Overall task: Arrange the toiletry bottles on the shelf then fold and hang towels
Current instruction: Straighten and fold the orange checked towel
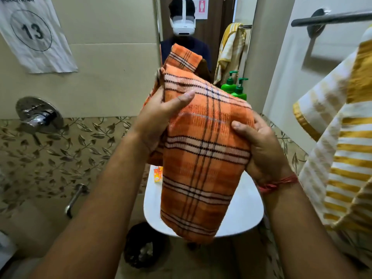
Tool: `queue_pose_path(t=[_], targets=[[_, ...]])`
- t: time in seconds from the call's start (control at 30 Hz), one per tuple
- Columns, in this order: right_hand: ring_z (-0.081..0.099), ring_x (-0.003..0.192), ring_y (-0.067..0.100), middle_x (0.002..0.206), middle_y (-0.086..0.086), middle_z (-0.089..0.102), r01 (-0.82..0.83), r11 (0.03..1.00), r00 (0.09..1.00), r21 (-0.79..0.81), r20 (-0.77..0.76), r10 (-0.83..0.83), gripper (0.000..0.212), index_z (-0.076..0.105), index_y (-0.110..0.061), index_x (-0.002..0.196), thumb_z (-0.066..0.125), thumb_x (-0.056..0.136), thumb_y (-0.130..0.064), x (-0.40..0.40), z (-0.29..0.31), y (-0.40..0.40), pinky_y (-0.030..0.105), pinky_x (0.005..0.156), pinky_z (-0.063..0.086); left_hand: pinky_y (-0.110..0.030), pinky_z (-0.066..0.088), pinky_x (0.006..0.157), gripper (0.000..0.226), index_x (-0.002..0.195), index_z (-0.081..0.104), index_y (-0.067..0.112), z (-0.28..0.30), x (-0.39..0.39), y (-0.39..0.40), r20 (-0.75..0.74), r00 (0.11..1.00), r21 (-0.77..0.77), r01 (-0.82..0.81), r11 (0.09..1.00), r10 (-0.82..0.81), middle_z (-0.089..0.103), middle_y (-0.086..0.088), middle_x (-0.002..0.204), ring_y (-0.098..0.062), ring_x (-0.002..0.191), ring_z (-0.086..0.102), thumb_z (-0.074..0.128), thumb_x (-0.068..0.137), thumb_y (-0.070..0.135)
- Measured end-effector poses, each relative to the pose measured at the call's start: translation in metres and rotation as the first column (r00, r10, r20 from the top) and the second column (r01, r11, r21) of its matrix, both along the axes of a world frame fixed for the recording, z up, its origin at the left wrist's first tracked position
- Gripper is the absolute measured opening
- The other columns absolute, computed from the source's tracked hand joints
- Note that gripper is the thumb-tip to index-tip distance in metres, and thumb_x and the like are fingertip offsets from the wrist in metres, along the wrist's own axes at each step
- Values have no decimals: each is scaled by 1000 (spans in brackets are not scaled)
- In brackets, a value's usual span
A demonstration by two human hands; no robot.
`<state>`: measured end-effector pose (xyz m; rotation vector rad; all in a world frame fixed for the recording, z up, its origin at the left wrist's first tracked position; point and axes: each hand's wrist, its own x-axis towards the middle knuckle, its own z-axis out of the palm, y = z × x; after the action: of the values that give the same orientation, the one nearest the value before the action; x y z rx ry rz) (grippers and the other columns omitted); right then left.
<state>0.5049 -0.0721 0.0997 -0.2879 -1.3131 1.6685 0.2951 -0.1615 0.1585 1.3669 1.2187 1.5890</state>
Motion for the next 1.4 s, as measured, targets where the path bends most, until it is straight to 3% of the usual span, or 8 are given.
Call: queue_pose_path(t=[0.17, 0.4, 0.57, 0.8, 0.93, 1.07, 1.2, 1.4], targets=[[72, 104, 36, 121, 21, 69, 184, 980, 983, -70, -6, -185, 37, 55, -9, 127, 65, 92, -5, -11, 21, -4, 42, 80, 62, -45, 57, 87, 66, 141, 48, 11, -33, -12, -3, 188, 944, -91, 293, 952, -272, 69, -12, 125, -32, 116, 66, 70, 87, 41], [73, 98, 34, 118, 23, 68, 264, 948, 963, -180, 100, -249, 42, 54, -2, 132, 65, 92, -6, -13, 19, 6, 42, 76, 61, -36, 60, 77, 78, 142, 41, 19, -47, 0, 6, 291, 957, -19, -14, 1000, 19, 72, -12, 113, -26, 100, 73, 81, 76, 7], [69, 110, 32, 143, 19, 47, 139, 972, 984, -188, 140, -113, 79, 30, -13, 154, 70, 86, -6, 10, 23, 21, 37, 77, 60, -37, 61, 80, 65, 136, 48, 29, -37, 9, 7, 120, 982, 103, -155, 982, 143, 58, -4, 122, -15, 100, 72, 74, 84, -2], [62, 120, 34, 145, 19, 44, 81, 996, 919, 26, 385, -84, 102, 26, -26, 155, 84, 72, -16, 9, 32, 23, 48, 92, 58, -55, 57, 93, 49, 121, 60, 21, -31, 25, 21, 181, 951, 295, -297, 908, 252, 52, -15, 133, -37, 113, 64, 69, 82, -6], [74, 95, 24, 139, 21, 52, 57, 991, 951, -123, 308, -16, 93, 28, -21, 153, 76, 74, -15, 4, 30, 20, 40, 70, 61, -39, 60, 85, 41, 116, 60, 14, -28, 27, 32, 286, 892, 308, -432, 848, 350, 54, -20, 131, -27, 103, 67, 65, 85, -12], [68, 110, 30, 133, 16, 56, 114, 989, 989, -93, 105, -104, 88, 31, -20, 151, 78, 78, -6, -9, 13, 12, 42, 78, 61, -29, 59, 75, 39, 118, 59, 10, -31, 23, 36, 347, 862, 304, -477, 825, 370, 62, -5, 113, -14, 90, 72, 68, 85, -9], [65, 118, 28, 133, 18, 58, 293, 948, 952, 128, 56, -302, 73, 38, -21, 145, 74, 84, -6, -21, 7, 9, 46, 88, 60, -32, 61, 77, 37, 115, 61, 18, -30, 4, 30, 284, 862, 292, -494, 819, 419, 62, -2, 115, -16, 96, 72, 72, 85, -1], [62, 110, 12, 128, 5, 62, 443, 546, 652, 711, 162, -740, 59, 43, -23, 142, 72, 91, -18, -30, 14, 17, 12, 84, 51, -30, 61, 84, 26, 108, 62, 21, -34, -12, 19, -166, 791, 362, -507, 782, 589, 50, -8, 125, -14, 105, 62, 74, 88, 12]])
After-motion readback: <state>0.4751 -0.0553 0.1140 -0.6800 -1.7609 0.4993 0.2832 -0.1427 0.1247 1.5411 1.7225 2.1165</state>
